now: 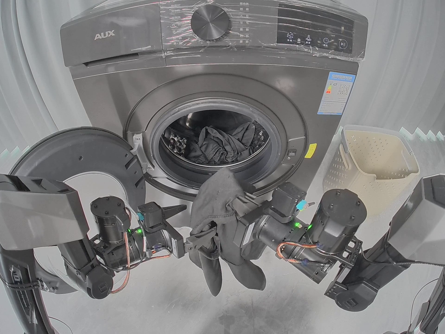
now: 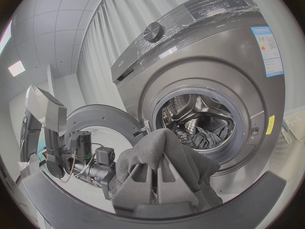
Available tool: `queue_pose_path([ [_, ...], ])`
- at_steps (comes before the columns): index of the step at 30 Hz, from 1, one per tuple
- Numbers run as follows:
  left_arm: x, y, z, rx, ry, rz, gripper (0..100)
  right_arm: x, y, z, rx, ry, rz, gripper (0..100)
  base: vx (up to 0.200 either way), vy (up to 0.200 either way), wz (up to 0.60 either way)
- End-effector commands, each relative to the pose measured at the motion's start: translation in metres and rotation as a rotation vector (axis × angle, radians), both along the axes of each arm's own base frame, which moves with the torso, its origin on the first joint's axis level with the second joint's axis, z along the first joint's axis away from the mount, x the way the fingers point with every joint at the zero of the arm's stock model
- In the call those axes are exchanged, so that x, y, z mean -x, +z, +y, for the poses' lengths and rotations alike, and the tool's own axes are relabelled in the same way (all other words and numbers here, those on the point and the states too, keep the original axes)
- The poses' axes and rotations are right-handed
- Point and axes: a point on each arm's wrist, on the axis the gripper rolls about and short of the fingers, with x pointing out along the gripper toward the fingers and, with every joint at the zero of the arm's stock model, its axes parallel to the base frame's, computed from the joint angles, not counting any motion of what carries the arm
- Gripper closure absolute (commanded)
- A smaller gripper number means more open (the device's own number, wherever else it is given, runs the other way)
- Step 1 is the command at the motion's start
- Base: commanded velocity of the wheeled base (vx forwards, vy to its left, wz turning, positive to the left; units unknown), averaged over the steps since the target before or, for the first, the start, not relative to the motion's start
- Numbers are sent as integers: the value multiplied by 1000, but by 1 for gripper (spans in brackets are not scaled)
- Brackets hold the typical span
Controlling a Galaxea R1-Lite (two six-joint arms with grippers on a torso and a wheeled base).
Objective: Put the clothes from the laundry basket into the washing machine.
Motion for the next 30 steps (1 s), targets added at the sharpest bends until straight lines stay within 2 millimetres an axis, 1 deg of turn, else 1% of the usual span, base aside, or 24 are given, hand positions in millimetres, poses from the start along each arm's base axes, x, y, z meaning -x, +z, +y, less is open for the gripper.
queue_pose_path([
  [1,1,-5,2,-10,4,19,0,-5,8,-4,-21,-48,-14,100,0,0,0],
  [8,5,-7,4,-20,5,29,0,-8,12,-2,-37,-71,-20,100,0,0,0],
  [9,7,-8,4,-30,-6,32,0,-13,14,-3,-49,-83,-22,100,0,0,0],
  [12,11,-12,3,-45,-18,40,0,-17,16,-3,-58,-91,-28,100,0,0,0],
  [17,10,-16,2,-57,-22,45,0,-22,21,-4,-74,-103,-43,100,0,0,0],
  [23,4,-27,0,-67,-21,63,0,-24,26,-2,-90,-110,-55,100,0,0,0],
  [24,-1,-33,-1,-73,-15,70,0,-23,27,-2,-93,-112,-56,100,0,0,0],
  [30,-14,-44,-5,-72,-1,71,0,-22,29,-2,-98,-110,-60,100,0,0,0],
])
